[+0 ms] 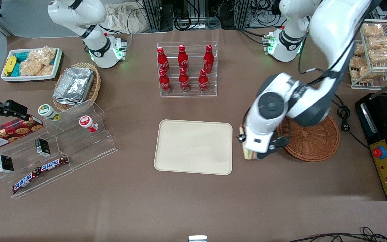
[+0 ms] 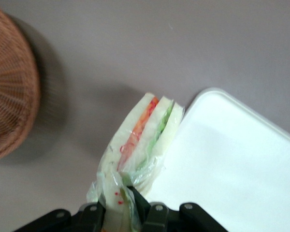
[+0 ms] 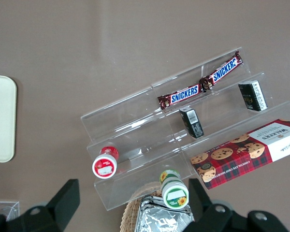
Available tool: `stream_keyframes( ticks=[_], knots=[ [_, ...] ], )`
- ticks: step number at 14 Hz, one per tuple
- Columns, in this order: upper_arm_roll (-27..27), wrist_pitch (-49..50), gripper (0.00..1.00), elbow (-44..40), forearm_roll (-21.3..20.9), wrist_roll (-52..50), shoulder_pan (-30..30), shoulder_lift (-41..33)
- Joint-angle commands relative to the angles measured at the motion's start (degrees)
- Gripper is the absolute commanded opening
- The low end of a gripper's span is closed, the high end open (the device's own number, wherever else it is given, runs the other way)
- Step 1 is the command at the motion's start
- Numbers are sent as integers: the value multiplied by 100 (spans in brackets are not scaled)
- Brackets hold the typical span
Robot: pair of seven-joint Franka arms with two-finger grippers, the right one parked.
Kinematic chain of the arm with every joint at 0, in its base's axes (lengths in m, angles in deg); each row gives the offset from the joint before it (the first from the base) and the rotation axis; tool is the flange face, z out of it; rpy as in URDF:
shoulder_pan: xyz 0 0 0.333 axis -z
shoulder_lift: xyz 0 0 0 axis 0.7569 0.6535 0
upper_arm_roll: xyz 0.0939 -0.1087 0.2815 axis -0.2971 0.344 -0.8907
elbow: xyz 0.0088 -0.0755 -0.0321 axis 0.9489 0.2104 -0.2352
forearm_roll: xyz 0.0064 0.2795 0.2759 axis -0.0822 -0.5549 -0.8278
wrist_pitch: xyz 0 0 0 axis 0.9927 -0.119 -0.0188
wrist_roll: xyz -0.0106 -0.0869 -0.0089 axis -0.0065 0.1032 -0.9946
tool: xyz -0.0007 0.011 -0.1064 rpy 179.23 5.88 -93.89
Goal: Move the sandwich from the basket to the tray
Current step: 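Lift the sandwich and carry it with the left gripper over the beige tray, then lower the sandwich onto the tray and open the left gripper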
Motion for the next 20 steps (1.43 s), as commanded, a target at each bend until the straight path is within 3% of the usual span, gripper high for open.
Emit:
stream_keyframes(
  ticks=[1, 3, 8, 9, 10, 11, 20],
  knots=[
    [25, -234, 0, -648, -407, 84, 353, 891],
    [-10, -683, 0, -649, -477, 93, 546, 1155],
    [-10, -729, 1, -596, -671, 84, 679, 1517],
    [-10, -720, 23, -596, -671, 84, 679, 1517],
    [-10, -720, 83, -596, -662, 84, 679, 1517],
    [-10, -685, 100, -596, -680, 93, 670, 1491],
    [-10, -221, 100, -649, -610, 84, 319, 622]
  ],
)
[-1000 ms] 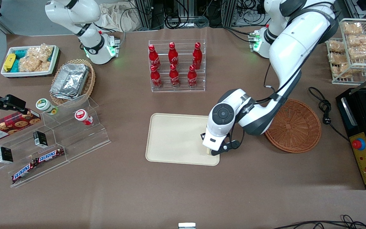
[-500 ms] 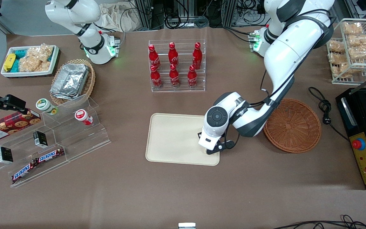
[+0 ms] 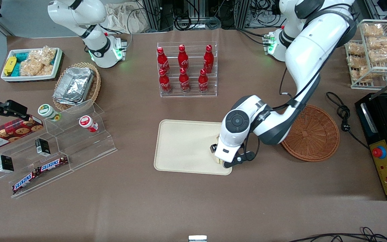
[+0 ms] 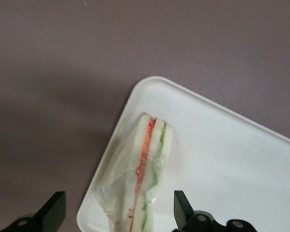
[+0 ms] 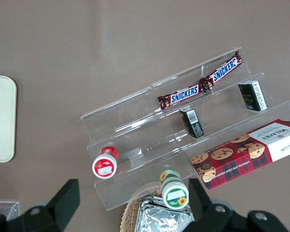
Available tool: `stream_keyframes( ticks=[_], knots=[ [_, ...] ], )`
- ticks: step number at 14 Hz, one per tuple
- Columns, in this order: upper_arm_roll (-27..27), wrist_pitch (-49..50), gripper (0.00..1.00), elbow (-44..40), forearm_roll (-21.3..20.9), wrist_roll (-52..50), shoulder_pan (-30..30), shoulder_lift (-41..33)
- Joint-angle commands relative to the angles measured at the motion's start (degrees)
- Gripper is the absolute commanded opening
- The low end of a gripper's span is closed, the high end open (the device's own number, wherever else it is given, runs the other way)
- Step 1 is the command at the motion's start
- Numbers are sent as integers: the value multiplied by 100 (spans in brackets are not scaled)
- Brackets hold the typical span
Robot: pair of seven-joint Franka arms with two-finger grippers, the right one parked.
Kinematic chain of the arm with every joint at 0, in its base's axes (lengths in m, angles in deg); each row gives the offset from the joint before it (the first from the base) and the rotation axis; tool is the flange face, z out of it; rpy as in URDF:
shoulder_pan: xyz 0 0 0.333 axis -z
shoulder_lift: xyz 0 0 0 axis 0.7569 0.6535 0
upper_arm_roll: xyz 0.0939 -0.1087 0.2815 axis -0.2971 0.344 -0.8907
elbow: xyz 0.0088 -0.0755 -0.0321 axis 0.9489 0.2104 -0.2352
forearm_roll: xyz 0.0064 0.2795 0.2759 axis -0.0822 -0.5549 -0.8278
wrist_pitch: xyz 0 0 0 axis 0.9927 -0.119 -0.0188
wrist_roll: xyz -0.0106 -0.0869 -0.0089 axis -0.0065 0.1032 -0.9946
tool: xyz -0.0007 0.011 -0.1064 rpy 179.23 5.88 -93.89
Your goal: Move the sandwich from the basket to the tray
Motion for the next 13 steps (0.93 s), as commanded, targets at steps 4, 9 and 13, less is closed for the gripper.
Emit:
stream_keyframes(
  ticks=[4, 9, 13],
  knots=[
    [-18, 631, 99, 620, 352, 152, -733, -1353],
    [-851, 587, 99, 1141, 1422, 991, -805, -2417],
    [-1643, 745, 99, 1666, 2251, 2258, -779, -3322]
  ],
)
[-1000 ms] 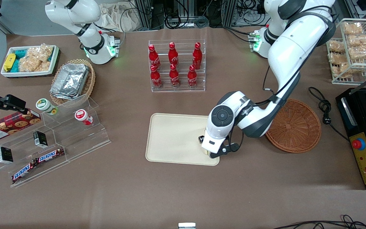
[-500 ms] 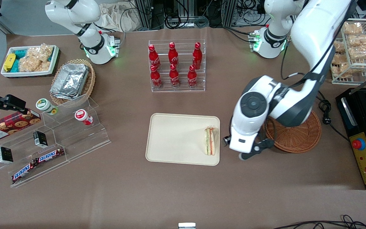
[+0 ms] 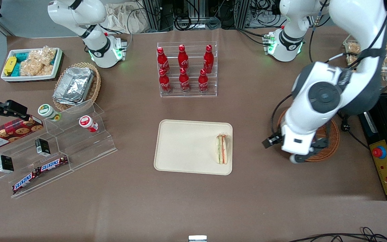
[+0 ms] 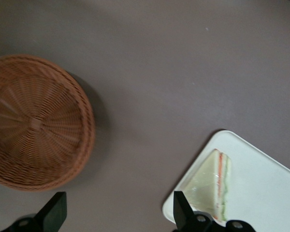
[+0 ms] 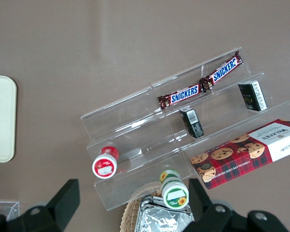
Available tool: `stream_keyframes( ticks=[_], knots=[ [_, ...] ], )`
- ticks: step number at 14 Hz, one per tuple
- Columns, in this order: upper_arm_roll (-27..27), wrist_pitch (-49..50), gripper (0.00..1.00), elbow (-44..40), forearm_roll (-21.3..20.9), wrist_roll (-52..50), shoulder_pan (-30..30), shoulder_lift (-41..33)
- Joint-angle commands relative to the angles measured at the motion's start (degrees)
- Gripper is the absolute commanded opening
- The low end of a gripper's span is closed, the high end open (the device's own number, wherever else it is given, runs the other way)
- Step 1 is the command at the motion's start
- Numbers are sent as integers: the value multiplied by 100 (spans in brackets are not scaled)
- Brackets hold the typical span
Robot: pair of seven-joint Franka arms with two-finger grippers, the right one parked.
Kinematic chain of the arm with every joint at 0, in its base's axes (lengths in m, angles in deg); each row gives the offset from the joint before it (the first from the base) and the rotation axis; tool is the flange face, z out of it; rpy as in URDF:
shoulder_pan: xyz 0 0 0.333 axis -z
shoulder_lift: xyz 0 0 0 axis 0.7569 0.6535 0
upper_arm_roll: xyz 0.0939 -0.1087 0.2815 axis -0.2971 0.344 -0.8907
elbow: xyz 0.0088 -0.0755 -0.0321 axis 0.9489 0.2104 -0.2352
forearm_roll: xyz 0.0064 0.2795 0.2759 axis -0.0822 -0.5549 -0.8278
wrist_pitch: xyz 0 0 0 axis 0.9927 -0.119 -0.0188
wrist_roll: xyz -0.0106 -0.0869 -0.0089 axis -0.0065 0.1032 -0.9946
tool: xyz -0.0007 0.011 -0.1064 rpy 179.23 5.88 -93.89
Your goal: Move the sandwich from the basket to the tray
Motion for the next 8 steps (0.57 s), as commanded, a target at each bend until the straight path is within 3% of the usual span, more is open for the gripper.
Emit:
stream_keyframes(
  ticks=[1, 4, 8],
  knots=[
    [-524, 12, 99, 836, 489, 831, 12, -914],
    [-1017, 108, 99, 1303, 903, 1807, 30, -1556],
    [-1526, 573, 99, 1471, 965, 2783, 143, -1926]
  ],
)
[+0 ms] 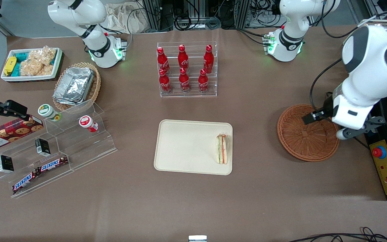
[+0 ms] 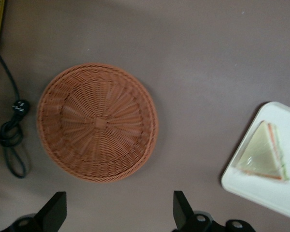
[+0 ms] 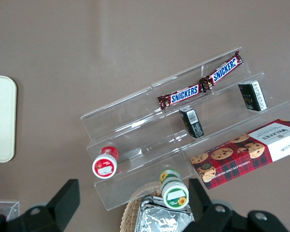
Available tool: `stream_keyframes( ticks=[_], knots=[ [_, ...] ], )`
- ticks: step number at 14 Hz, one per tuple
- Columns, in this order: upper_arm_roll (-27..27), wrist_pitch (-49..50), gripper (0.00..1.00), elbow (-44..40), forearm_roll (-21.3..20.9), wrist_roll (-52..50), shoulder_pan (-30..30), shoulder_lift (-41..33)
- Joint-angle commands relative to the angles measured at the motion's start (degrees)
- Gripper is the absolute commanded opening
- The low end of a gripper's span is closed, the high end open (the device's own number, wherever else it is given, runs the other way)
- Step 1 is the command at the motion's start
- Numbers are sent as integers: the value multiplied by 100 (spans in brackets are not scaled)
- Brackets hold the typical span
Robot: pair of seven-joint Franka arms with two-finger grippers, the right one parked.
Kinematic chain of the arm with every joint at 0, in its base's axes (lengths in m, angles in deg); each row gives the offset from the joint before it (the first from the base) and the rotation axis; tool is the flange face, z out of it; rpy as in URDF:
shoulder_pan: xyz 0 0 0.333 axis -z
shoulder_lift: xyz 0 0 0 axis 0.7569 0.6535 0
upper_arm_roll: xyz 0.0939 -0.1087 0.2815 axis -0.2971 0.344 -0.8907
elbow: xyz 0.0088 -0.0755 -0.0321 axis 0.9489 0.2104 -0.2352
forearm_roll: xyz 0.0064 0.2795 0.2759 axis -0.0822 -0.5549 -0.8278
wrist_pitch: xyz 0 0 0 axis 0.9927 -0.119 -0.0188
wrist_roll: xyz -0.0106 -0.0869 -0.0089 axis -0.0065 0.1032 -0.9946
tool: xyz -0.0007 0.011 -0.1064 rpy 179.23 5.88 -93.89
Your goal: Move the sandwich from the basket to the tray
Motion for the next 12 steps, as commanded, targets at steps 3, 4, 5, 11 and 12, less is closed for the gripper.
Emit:
stream_keyframes(
  ticks=[3, 4, 5, 11, 12],
  knots=[
    [-819, 392, 99, 228, 255, 1174, 300, -458],
    [-820, 401, 99, 201, 273, 1272, 265, -450],
    [-829, 409, 99, 140, 273, 1299, 247, -450],
    [-829, 1367, 100, -1029, 247, 2301, -43, 104],
    [-829, 1376, 100, -995, 204, 2318, -35, 104]
  ],
)
